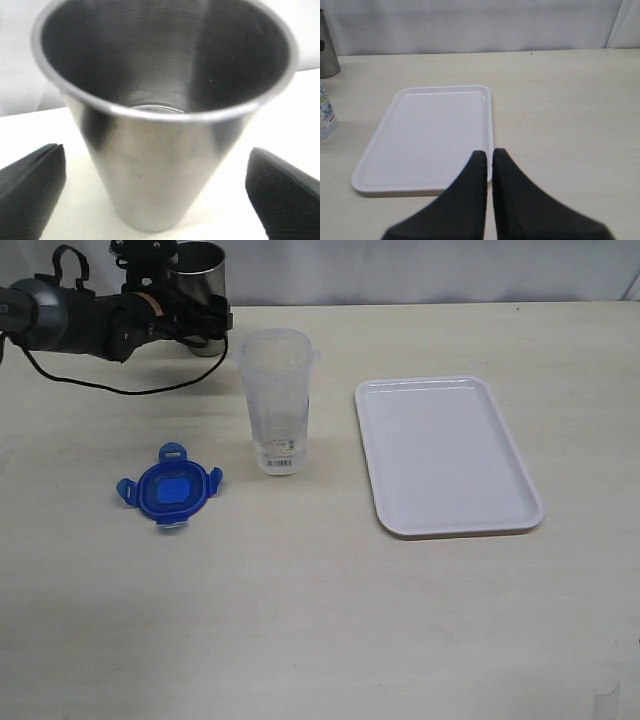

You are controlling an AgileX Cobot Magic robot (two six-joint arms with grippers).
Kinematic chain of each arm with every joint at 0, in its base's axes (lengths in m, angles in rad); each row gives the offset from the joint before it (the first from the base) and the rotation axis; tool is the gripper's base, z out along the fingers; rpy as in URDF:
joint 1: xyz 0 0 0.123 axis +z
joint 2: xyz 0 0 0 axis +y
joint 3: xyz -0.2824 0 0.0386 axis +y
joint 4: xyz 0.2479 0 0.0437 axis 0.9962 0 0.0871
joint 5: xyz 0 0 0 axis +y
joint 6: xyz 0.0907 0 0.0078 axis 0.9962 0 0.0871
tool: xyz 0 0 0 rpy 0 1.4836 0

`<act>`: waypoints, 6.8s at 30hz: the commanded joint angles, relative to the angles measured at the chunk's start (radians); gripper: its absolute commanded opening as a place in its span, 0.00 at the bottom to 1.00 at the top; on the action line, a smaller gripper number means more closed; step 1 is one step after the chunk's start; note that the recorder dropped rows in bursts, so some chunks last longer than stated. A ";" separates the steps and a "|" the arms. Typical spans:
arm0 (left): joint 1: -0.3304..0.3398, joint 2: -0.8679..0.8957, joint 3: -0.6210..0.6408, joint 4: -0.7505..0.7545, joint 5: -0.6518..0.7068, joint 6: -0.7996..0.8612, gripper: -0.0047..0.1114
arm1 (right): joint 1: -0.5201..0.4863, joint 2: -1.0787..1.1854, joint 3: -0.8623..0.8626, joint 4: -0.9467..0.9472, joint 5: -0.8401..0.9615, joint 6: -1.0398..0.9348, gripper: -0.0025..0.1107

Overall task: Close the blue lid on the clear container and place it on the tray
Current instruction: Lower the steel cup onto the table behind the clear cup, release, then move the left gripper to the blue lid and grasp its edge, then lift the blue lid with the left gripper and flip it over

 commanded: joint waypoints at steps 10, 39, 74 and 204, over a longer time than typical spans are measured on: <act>0.001 -0.217 0.262 -0.009 -0.038 -0.003 0.82 | 0.002 -0.001 0.001 0.002 -0.005 0.000 0.06; 0.002 -1.061 0.462 0.047 0.838 0.077 0.82 | 0.002 -0.001 0.001 0.002 -0.005 0.000 0.06; 0.002 -0.679 0.677 -0.133 0.766 -0.058 0.54 | 0.002 -0.001 0.001 0.002 -0.005 0.000 0.06; 0.000 -0.974 0.663 -0.294 0.765 0.679 0.04 | 0.002 -0.001 0.001 0.002 -0.005 0.000 0.06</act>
